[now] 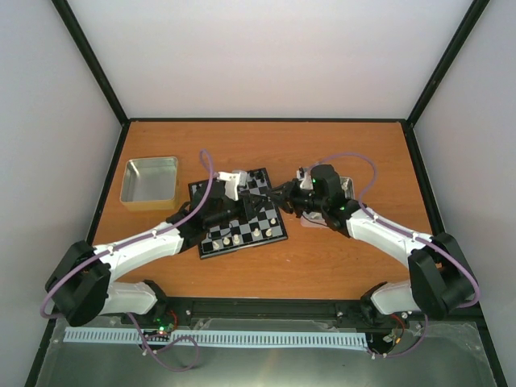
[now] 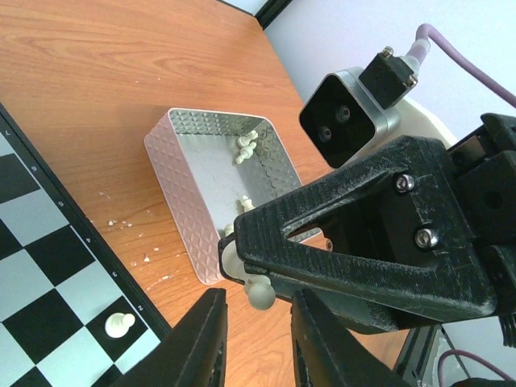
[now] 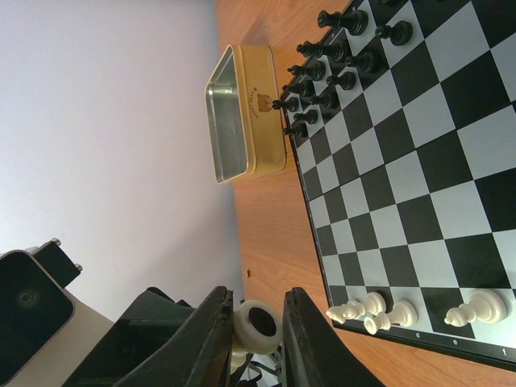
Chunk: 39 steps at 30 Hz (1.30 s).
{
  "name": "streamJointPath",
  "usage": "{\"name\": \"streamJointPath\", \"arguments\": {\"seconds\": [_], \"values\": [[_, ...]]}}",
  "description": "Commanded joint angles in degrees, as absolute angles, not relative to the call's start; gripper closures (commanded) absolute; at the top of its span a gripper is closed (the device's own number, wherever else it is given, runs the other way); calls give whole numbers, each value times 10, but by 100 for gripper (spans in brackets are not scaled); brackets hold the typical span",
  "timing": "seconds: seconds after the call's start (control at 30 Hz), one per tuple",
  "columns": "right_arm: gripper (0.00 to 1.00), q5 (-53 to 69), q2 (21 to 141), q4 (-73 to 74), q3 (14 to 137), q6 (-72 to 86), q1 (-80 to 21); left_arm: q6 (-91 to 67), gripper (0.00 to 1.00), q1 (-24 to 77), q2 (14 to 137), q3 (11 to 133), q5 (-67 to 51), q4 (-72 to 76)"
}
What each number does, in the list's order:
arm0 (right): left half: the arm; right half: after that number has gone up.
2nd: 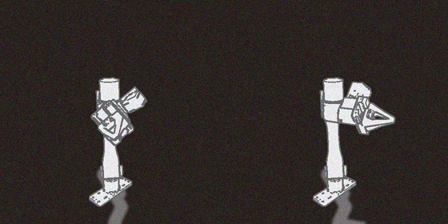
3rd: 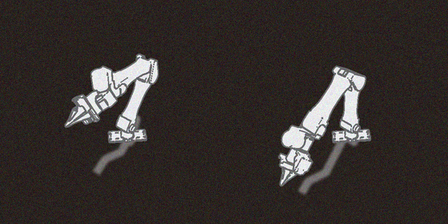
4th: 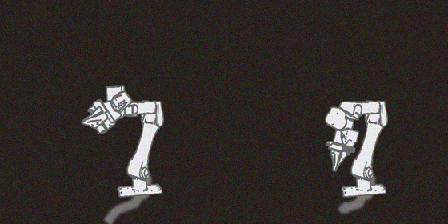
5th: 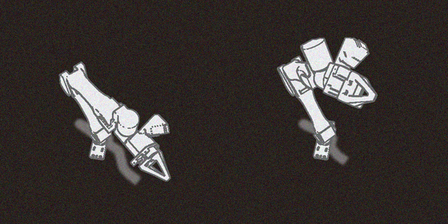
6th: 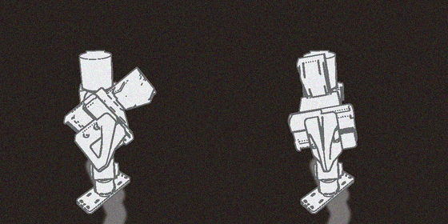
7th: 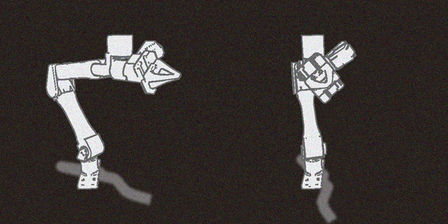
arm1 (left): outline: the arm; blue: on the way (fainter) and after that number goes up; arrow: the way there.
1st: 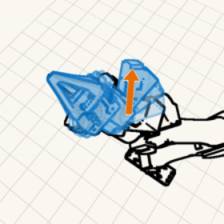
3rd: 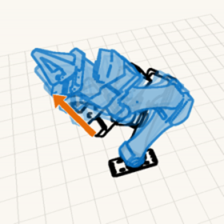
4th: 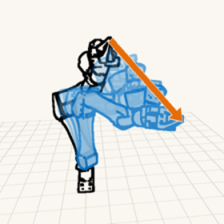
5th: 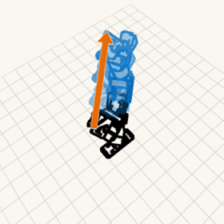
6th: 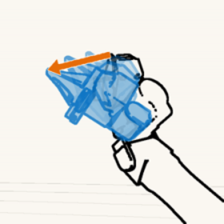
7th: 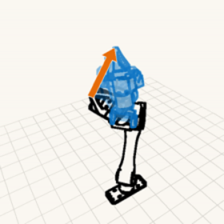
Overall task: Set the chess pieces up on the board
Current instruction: Place the chess piece on the chessboard.
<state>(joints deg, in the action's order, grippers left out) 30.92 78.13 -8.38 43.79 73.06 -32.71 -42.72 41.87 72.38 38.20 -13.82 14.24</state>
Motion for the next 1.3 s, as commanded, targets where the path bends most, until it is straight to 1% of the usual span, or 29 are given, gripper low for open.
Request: {"name": "streamJointPath", "arguments": {"seconds": [0.0, 0.2, 0.33, 0.47, 0.57, 0.6, 0.7, 0.77, 0.83, 0.9, 0.97, 1.03, 1.13, 1.27], "values": [[80, 316, 784, -84, 458, 725, -336, -417, 79, 416, 722, 397, -146, 149], [80, 318, 789, -82, 464, 719, -344, -404, 79, 416, 730, 412, -139, 141], [81, 319, 791, -77, 462, 714, -349, -382, 81, 416, 719, 419, -122, 129], [81, 322, 792, -73, 455, 709, -352, -366, 86, 416, 710, 422, -112, 115], [81, 323, 794, -75, 453, 709, -355, -362, 94, 416, 711, 419, -116, 116], [81, 323, 794, -75, 453, 709, -356, -361, 98, 416, 712, 418, -119, 118], [80, 323, 797, -73, 456, 706, -357, -356, 99, 416, 712, 417, -121, 118], [78, 321, 799, -71, 458, 703, -357, -349, 100, 416, 712, 417, -117, 112], [74, 318, 800, -68, 461, 700, -357, -340, 99, 416, 712, 419, -117, 103], [64, 308, 800, -58, 470, 692, -357, -332, 99, 416, 715, 423, -119, 86], [57, 293, 802, -39, 484, 678, -355, -322, 99, 416, 723, 432, -123, 53], [52, 268, 801, -9, 499, 654, -349, -308, 99, 416, 734, 444, -129, 9], [49, 217, 792, 40, 515, 618, -332, -280, 99, 416, 749, 468, -137, -72], [48, 146, 762, 102, 512, 575, -302, -243, 99, 416, 792, 534, -146, -237]]}}
